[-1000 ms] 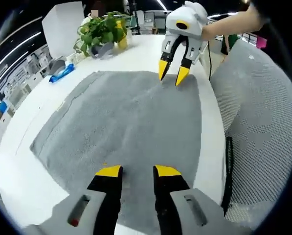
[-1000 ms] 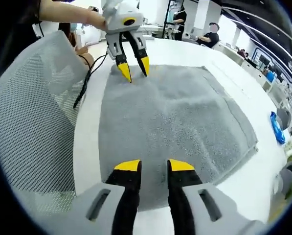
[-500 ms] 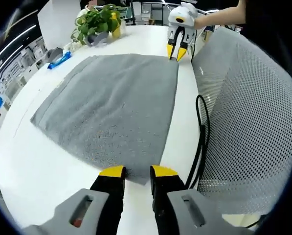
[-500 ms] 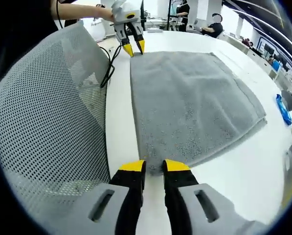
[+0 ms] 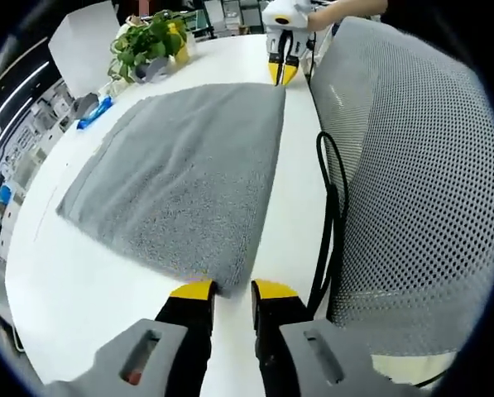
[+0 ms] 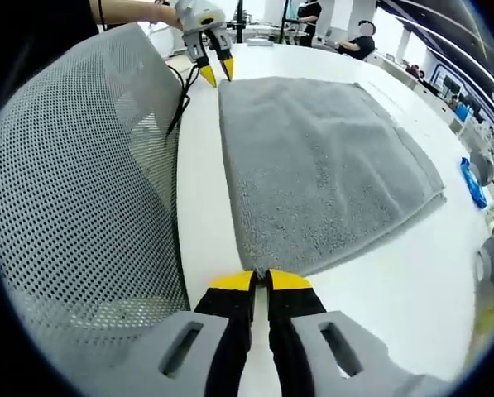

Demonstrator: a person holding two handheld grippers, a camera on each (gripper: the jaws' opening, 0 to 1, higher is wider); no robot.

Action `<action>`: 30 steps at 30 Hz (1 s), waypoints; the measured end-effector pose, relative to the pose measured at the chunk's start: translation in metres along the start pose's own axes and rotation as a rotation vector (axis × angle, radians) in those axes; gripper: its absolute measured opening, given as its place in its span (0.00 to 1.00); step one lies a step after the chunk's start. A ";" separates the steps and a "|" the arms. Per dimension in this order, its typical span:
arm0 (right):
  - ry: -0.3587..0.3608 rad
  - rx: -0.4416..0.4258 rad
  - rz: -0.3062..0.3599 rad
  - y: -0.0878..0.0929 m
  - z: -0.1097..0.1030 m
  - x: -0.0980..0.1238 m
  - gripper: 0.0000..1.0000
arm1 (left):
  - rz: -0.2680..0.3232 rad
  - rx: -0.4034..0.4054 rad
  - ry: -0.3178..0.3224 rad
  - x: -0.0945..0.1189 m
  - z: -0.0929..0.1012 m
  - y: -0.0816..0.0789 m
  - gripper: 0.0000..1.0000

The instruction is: Fold the towel on the table until its edges align and the towel forms a compact rectangular stack.

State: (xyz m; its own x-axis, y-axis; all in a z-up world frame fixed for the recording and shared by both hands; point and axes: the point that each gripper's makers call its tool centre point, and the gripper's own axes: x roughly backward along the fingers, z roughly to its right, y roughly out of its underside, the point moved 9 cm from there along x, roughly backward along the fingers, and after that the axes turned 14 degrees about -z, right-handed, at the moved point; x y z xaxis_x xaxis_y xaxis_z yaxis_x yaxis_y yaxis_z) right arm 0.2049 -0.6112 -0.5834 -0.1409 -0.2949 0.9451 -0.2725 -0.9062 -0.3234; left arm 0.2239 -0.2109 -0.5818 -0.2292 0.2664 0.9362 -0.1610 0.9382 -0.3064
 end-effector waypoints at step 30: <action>-0.187 -0.761 0.641 -0.007 -0.003 0.052 0.00 | 0.395 0.423 -0.033 0.044 0.005 -0.038 0.03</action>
State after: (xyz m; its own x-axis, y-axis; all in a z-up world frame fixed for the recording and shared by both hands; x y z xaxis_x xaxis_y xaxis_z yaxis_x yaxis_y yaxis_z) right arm 0.1965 -0.6187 -0.5324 -0.3402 -0.7597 0.5542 -0.7415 -0.1457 -0.6549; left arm 0.2152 -0.2357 -0.5295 -0.3781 0.5651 0.7333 -0.4253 0.5976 -0.6797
